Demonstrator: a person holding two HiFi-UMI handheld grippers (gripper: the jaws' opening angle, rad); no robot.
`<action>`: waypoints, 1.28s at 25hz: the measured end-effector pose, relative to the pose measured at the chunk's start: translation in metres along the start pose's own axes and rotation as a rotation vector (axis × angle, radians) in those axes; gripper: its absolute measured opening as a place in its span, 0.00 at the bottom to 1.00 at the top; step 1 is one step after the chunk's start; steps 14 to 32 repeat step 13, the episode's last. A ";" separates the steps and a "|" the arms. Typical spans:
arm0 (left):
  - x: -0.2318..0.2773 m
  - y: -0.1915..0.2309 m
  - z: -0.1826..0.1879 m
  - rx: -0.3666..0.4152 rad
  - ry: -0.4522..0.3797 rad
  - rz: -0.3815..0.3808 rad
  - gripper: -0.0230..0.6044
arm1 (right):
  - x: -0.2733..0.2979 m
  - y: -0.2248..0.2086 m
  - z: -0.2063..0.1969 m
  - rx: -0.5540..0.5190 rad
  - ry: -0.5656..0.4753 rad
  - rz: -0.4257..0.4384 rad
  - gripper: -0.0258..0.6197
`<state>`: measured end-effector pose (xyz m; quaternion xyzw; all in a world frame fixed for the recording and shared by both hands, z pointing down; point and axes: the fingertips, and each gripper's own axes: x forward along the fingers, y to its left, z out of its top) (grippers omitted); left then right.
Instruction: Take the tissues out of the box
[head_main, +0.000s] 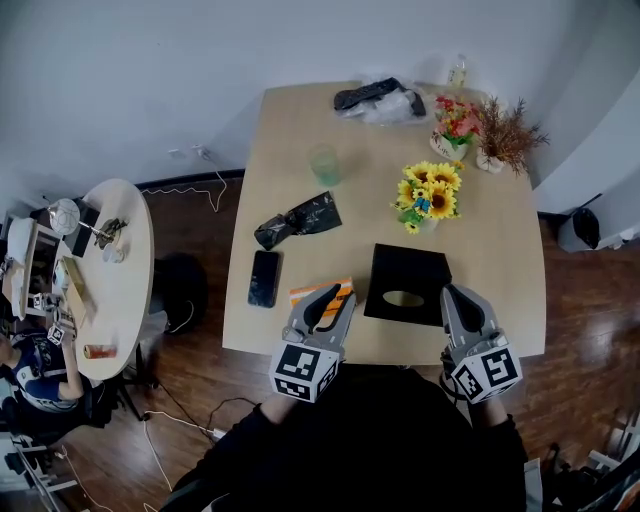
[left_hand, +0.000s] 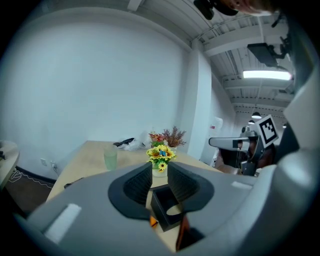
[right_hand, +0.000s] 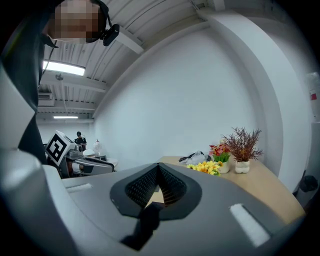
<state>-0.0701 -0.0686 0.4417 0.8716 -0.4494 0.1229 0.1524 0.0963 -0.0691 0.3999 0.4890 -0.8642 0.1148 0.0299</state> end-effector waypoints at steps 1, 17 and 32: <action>-0.001 0.001 -0.001 -0.002 0.001 0.002 0.16 | 0.001 0.001 -0.001 0.000 0.002 0.002 0.04; -0.007 0.011 -0.008 0.000 0.010 0.019 0.16 | 0.008 0.011 -0.006 -0.016 0.016 0.024 0.04; -0.007 0.011 -0.008 0.000 0.010 0.019 0.16 | 0.008 0.011 -0.006 -0.016 0.016 0.024 0.04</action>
